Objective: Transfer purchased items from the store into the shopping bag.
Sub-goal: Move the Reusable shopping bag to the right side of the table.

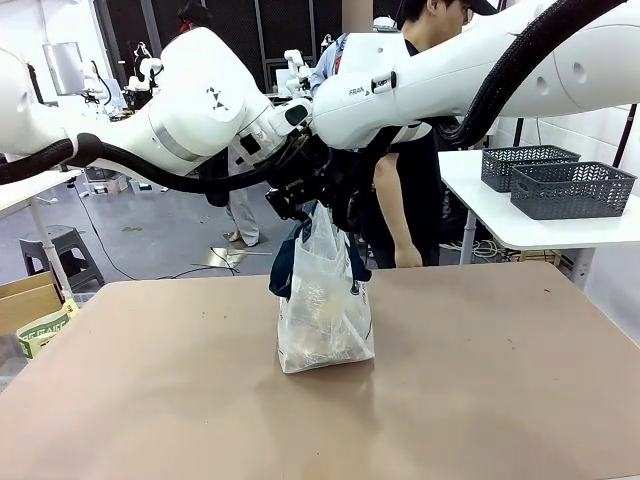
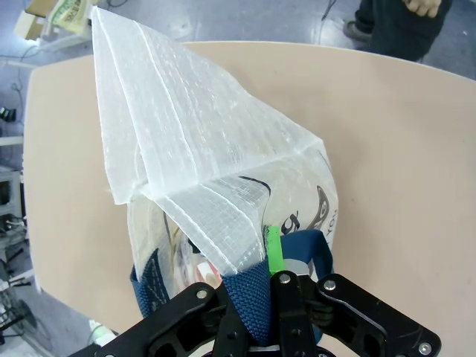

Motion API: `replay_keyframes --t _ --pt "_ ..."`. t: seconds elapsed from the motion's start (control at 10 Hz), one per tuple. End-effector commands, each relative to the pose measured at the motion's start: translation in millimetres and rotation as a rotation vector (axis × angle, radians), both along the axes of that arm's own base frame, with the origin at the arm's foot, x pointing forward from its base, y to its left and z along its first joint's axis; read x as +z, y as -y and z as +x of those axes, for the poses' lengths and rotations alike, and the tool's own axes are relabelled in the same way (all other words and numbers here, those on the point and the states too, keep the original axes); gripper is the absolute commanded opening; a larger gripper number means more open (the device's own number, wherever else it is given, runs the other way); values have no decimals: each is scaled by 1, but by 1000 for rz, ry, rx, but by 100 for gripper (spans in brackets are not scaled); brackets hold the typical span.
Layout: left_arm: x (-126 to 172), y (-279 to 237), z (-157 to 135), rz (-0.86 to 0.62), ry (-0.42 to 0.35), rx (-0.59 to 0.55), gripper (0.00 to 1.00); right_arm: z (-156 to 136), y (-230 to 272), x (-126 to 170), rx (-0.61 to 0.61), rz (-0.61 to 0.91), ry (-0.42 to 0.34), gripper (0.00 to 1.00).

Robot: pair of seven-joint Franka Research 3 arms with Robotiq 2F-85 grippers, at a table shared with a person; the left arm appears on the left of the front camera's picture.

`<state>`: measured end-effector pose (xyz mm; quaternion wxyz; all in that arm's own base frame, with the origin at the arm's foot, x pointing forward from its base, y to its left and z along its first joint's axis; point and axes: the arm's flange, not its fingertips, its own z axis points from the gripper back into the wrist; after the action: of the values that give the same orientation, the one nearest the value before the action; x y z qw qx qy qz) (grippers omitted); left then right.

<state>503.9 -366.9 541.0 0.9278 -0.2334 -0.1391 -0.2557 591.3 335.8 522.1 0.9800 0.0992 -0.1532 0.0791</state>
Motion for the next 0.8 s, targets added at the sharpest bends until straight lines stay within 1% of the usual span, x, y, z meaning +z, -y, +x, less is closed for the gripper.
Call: replay_keyframes --t 0.0,0.1,0.5,0.7 --pt "-8 4 -2 96 30 26 100 -1 1 1 10 34 1 0" --pt "-11 3 -3 123 51 40 80 -1 2 1 10 35 1 0" --pt "-11 1 -3 151 71 65 1 -2 2 0 10 37 1 0" --pt "-11 0 -4 156 70 68 0 -2 3 0 13 37 1 0"
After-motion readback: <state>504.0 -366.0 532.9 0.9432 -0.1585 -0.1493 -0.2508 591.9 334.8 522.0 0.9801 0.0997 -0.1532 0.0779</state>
